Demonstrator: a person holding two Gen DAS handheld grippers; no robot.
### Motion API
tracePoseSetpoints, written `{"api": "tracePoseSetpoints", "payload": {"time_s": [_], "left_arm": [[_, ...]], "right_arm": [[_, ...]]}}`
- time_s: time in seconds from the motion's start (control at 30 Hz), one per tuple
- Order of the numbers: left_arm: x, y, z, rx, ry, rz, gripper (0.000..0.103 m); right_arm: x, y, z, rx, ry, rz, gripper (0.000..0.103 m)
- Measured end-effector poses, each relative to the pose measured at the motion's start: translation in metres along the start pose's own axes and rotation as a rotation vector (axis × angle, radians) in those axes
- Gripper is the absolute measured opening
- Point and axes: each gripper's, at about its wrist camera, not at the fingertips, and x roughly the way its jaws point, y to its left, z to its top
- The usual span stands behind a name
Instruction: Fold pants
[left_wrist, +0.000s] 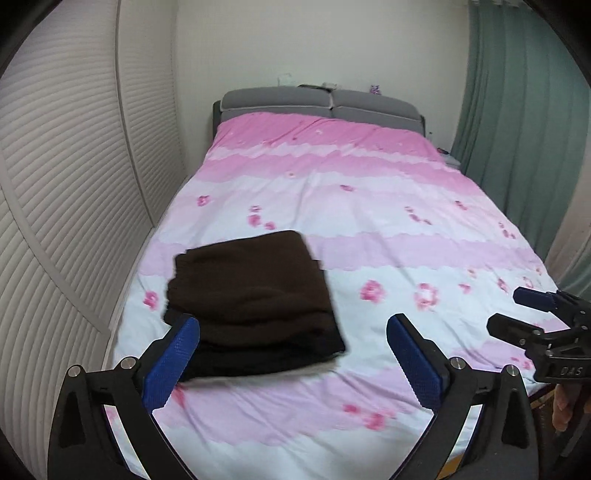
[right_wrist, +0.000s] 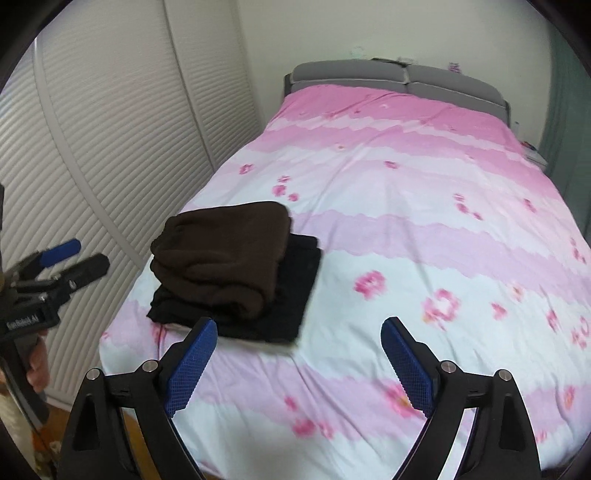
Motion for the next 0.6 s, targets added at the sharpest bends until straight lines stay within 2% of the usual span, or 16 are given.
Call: {"api": "tracePoseSetpoints", "payload": {"time_s": [0.37,0.6], "left_arm": [[-0.076,-0.150,-0.033,0.007,-0.014,-0.121,0.103],[-0.126,-0.227,-0.053,0.024,-0.072,-0.135,0.103]], "right_arm": [[-0.142,-0.100,-0.073,0.063,-0.099,-0.075,0.091],[-0.225,-0.155,-0.112,0.091,-0.154,-0.095,0.091]]}}
